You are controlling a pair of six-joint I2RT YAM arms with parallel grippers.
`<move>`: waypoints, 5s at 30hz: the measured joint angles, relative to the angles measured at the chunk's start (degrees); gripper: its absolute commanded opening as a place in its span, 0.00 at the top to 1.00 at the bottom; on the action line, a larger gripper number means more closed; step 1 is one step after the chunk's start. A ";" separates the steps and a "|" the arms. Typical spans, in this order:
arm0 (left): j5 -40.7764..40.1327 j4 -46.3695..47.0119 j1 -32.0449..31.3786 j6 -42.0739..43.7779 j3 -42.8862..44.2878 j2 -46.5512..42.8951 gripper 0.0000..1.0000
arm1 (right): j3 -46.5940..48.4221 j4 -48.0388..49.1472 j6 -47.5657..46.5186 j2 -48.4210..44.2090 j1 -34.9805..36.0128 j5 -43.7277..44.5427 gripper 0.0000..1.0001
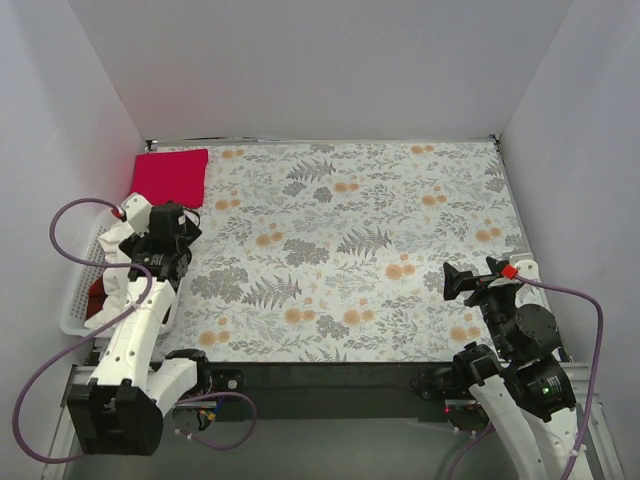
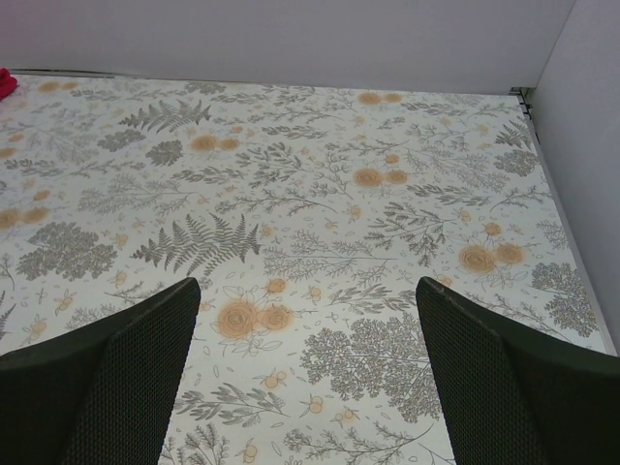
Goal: Fold and stack the t-shirts
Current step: Grab the tshirt from the pile, then move the tshirt to the center of the board, then flatten the tshirt out
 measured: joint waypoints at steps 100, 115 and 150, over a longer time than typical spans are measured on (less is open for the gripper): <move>31.54 19.76 -24.98 -0.17 15.61 39.89 0.23 | 7.13 1.88 11.56 50.07 1.11 -19.85 0.11; 40.22 21.35 -24.74 5.66 33.57 62.99 0.38 | 5.53 11.19 17.09 65.72 0.26 -20.06 0.13; 41.22 2.23 -30.49 -11.47 -6.71 -0.13 0.21 | 28.89 5.81 9.60 75.87 -11.10 -21.49 0.35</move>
